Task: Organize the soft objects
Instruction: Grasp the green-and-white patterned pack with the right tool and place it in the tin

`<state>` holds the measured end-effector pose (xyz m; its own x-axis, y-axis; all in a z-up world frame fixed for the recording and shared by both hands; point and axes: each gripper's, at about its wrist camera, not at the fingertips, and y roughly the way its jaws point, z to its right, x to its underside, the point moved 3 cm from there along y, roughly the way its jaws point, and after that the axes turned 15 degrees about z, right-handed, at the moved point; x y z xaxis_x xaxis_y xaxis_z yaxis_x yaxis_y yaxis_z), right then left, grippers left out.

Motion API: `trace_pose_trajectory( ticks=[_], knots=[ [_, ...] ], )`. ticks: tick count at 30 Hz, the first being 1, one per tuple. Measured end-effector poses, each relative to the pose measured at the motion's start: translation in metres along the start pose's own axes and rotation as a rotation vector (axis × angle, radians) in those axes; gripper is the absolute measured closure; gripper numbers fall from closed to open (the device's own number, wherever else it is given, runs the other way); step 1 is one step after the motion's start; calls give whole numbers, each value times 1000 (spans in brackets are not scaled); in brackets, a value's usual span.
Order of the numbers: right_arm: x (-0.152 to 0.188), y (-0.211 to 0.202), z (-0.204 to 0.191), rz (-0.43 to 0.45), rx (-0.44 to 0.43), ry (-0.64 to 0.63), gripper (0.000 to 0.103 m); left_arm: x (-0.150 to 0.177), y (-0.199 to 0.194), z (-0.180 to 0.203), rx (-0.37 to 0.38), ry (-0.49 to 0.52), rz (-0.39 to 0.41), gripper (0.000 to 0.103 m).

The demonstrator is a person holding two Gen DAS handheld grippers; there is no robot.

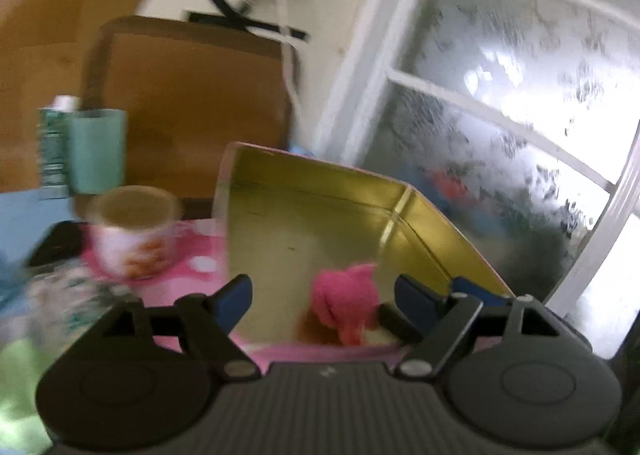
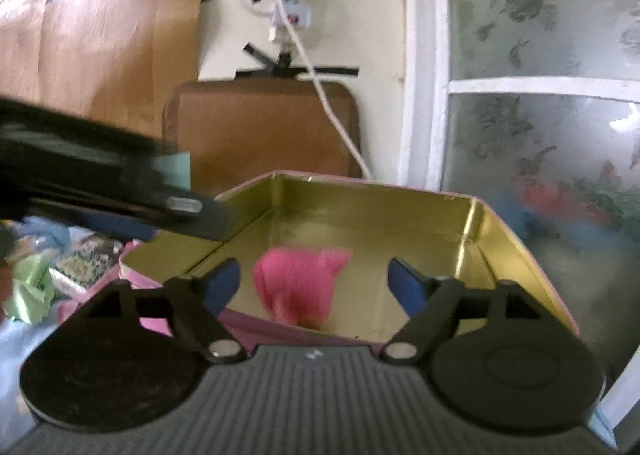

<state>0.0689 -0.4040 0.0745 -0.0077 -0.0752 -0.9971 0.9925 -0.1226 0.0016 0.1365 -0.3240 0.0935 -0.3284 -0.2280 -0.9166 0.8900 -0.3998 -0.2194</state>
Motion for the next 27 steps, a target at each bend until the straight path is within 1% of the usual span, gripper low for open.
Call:
trace_pose_trajectory(
  ticks=[2,3,4,6,8,9,11,13,15,18,20,21,22,24,25,26,27],
  knots=[
    [-6,-11,-4,63,-18,47,21,0,-37,-22,-16,-13,60,22],
    [-11,-16,-11,93,-60,82,28,1,-56,-34,-38,-7,85,22],
    [-15,-19,-20,103,-112,103,38,3,-76,-47,-64,1,99,24],
    [-20,-16,-48,66,-250,134,45,7,-103,-70,-128,-19,119,26],
    [-18,-5,-82,-10,-382,146,49,14,-129,-95,-177,-71,128,26],
    [-15,1,-96,-38,-406,133,50,18,-138,-108,-197,-91,129,26],
    [-11,15,-122,-89,-422,100,48,26,-150,-126,-239,-124,121,26],
    [-8,31,-141,-124,-417,76,48,31,-151,-140,-248,-139,99,26],
    [0,44,-160,-154,-404,21,48,36,-145,-147,-252,-147,81,26],
    [10,58,-177,-183,-360,-58,46,42,-141,-152,-208,-151,65,26],
    [15,67,-182,-213,-335,-58,44,40,-130,-150,-186,-134,55,26],
    [15,70,-179,-218,-332,-69,41,39,-126,-153,-174,-122,41,27],
    [17,73,-182,-227,-327,-97,34,41,-126,-153,-166,-114,28,27],
    [22,77,-190,-239,-345,-124,24,44,-119,-157,-191,-118,7,27],
    [23,78,-194,-247,-344,-114,23,44,-114,-162,-217,-119,-9,28],
    [25,79,-195,-257,-342,-88,23,43,-110,-166,-244,-114,0,31],
    [27,79,-195,-252,-340,-74,26,44,-109,-167,-267,-106,2,31]
  ],
)
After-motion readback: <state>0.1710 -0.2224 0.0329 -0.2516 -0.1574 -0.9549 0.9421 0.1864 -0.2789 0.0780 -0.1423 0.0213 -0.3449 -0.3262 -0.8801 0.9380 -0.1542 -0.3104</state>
